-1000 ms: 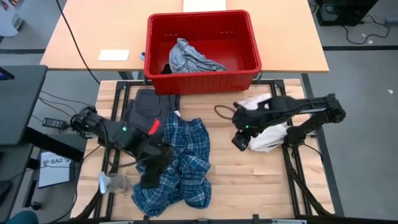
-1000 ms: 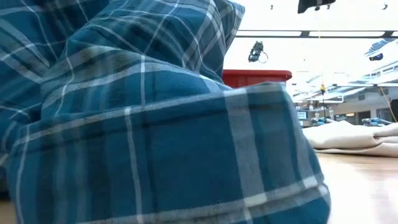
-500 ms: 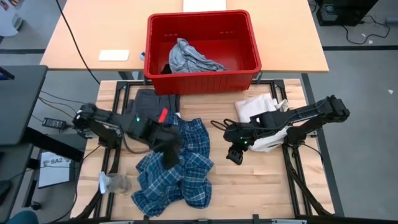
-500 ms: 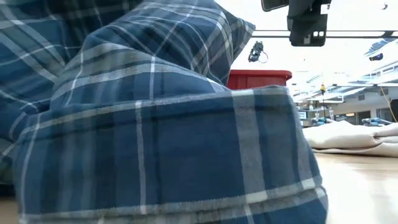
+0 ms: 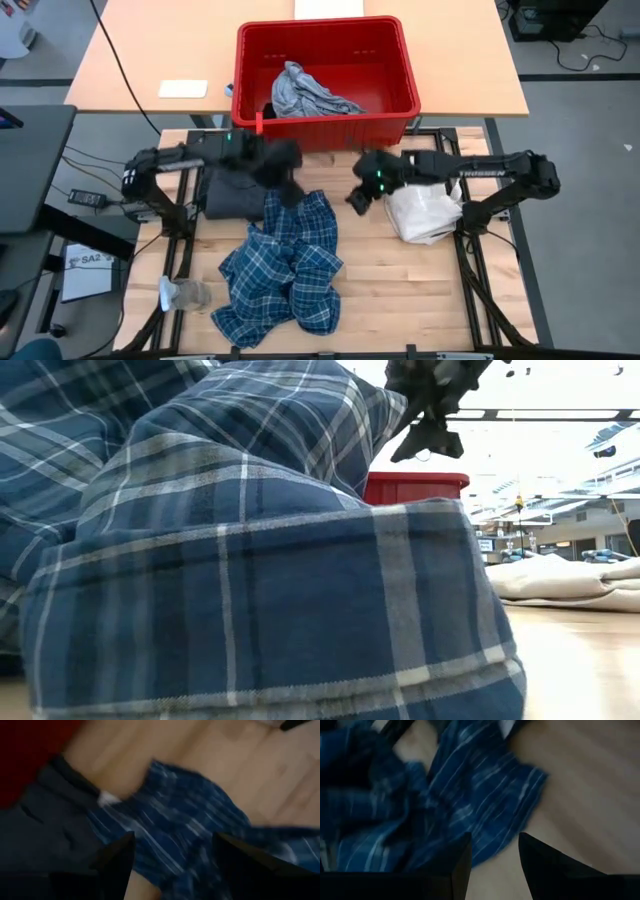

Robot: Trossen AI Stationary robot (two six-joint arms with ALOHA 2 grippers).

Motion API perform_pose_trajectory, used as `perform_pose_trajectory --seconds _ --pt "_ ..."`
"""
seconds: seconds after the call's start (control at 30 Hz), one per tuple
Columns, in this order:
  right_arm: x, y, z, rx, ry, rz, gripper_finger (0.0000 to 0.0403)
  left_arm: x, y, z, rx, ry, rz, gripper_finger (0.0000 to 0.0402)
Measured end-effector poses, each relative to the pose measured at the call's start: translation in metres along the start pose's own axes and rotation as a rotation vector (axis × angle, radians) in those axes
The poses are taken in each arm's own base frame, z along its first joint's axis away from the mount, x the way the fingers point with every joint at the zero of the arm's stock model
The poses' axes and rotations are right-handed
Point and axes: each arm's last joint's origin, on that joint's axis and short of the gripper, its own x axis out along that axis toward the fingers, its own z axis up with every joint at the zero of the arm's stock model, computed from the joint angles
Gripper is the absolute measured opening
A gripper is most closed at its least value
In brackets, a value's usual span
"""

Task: Fold Laundry from Bin
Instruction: Adjust the laundry bin

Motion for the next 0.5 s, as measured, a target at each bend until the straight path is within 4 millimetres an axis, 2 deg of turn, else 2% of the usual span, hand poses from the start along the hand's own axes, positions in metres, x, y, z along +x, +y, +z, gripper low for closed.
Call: perform_pose_trajectory --seconds 0.27,0.37,0.5 --pt "-0.014 -0.070 0.038 0.124 -0.062 -0.121 0.0169 0.024 0.082 0.056 0.022 -0.042 -0.085 0.0247" --pt "-0.020 -0.086 0.046 0.136 -0.066 -0.115 0.0169 0.036 0.107 0.067 0.025 -0.020 -0.143 0.0241" --pt "-0.027 -0.104 0.053 0.164 -0.087 -0.104 0.0169 0.057 0.127 0.074 0.050 0.045 -0.248 0.0231"
